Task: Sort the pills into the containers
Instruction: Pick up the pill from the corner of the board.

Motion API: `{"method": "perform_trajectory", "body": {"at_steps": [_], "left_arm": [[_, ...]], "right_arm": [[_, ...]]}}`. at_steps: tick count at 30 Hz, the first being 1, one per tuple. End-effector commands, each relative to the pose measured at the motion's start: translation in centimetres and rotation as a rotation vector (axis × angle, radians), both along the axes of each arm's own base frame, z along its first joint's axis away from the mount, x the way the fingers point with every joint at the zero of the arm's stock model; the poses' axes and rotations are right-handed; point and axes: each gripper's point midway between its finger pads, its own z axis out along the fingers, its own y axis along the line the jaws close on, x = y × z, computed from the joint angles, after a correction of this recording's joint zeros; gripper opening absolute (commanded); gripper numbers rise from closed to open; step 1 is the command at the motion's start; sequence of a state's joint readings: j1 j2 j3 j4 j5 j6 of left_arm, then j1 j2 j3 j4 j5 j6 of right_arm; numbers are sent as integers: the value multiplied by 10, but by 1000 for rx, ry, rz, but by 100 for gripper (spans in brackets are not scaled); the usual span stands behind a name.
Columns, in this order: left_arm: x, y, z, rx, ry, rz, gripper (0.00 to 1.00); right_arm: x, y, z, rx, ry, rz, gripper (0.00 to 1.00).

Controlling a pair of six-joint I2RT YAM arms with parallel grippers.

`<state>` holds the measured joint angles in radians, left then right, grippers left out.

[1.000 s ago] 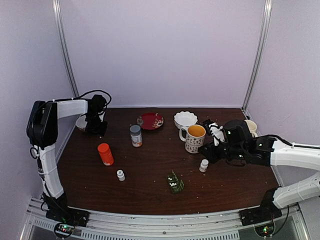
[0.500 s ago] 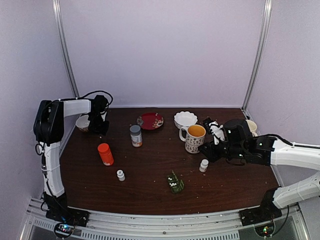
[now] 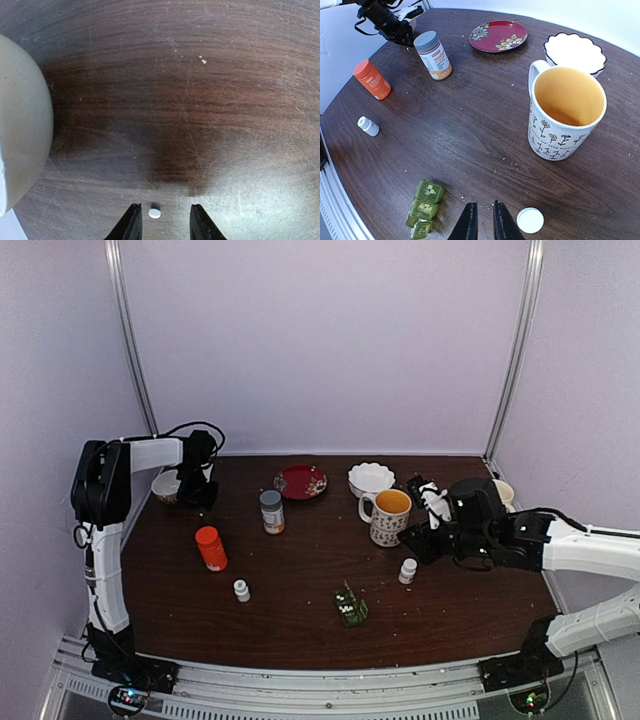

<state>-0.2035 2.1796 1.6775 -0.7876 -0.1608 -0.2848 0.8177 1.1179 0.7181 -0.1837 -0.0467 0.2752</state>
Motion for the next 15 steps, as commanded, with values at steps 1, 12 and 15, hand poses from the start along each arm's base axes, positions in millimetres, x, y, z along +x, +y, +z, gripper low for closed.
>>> {"method": "perform_trajectory", "body": {"at_steps": [1, 12, 15], "left_arm": [[1, 2, -6, -15, 23, 18, 35], [-5, 7, -10, -34, 38, 95, 31], [-5, 8, -9, -35, 32, 106, 30]], "right_arm": [[5, -4, 14, 13, -38, -23, 13], [5, -4, 16, 15, -38, -21, 13], [4, -4, 15, 13, -37, -19, 13]]}}
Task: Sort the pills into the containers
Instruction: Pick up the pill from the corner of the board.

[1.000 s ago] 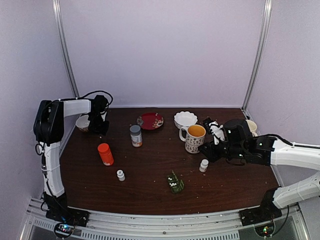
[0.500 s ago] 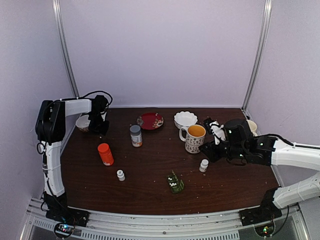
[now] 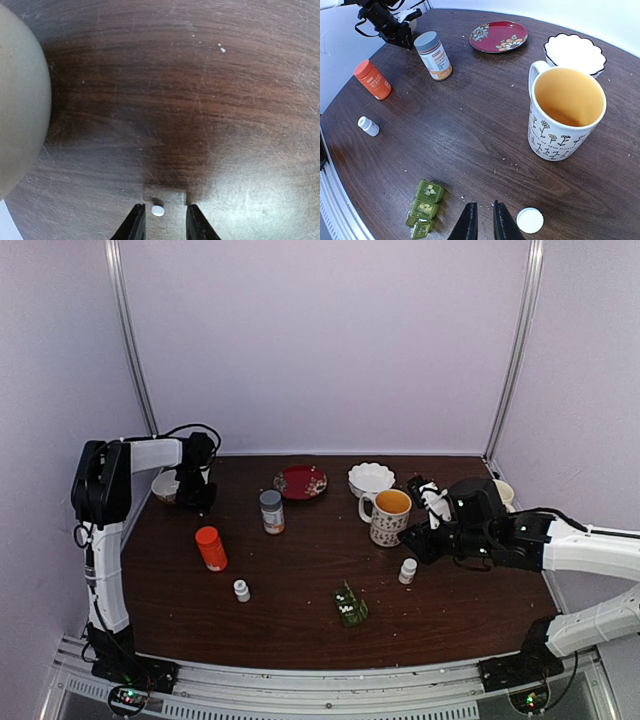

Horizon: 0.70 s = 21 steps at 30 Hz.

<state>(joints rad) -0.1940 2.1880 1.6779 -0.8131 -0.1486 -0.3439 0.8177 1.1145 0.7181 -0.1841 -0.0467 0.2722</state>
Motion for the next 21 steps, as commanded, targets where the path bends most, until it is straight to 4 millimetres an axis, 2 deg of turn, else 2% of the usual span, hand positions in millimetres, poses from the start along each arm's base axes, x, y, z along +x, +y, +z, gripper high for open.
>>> {"method": "perform_trajectory", "body": {"at_steps": [1, 21], "left_arm": [[0, 4, -4, -14, 2, 45, 30], [-3, 3, -21, -44, 44, 46, 30]], "right_arm": [[4, -4, 14, 12, -33, -19, 13], [2, -8, 20, 8, -53, -17, 13]]}}
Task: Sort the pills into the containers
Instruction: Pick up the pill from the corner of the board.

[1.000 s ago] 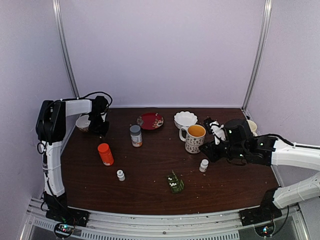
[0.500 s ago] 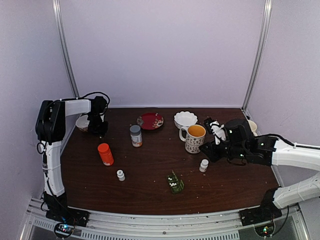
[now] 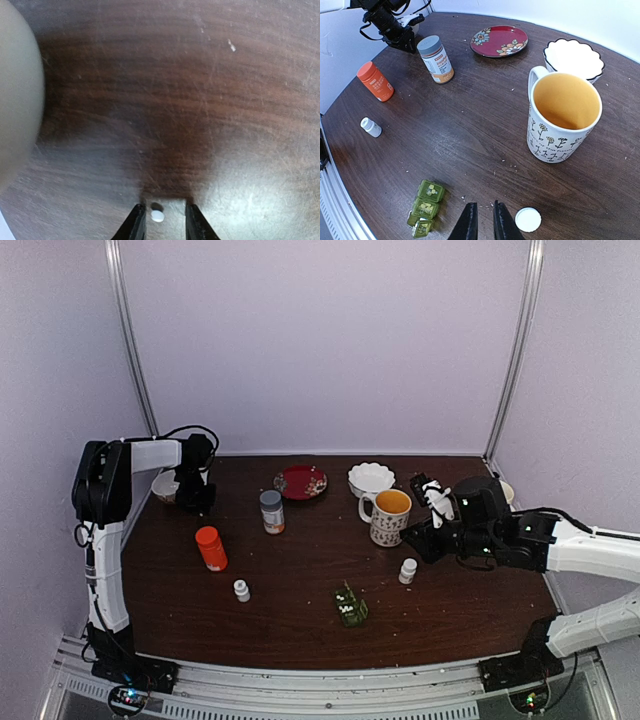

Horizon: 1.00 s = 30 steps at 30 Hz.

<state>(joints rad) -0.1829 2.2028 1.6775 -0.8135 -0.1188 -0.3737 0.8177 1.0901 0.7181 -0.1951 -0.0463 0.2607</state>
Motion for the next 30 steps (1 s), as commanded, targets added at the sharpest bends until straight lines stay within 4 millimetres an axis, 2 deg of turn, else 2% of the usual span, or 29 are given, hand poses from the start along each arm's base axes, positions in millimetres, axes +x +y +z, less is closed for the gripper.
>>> {"method": "perform_trajectory", "body": {"at_steps": [1, 19, 30], "left_arm": [[-1, 2, -14, -11, 26, 13, 29], [-1, 3, -17, -9, 31, 15, 18], [-2, 2, -19, -10, 38, 8, 15]], "right_arm": [[4, -6, 14, 5, -36, -23, 13], [3, -5, 12, 6, -31, -22, 13], [4, -4, 11, 6, -29, -22, 13]]}}
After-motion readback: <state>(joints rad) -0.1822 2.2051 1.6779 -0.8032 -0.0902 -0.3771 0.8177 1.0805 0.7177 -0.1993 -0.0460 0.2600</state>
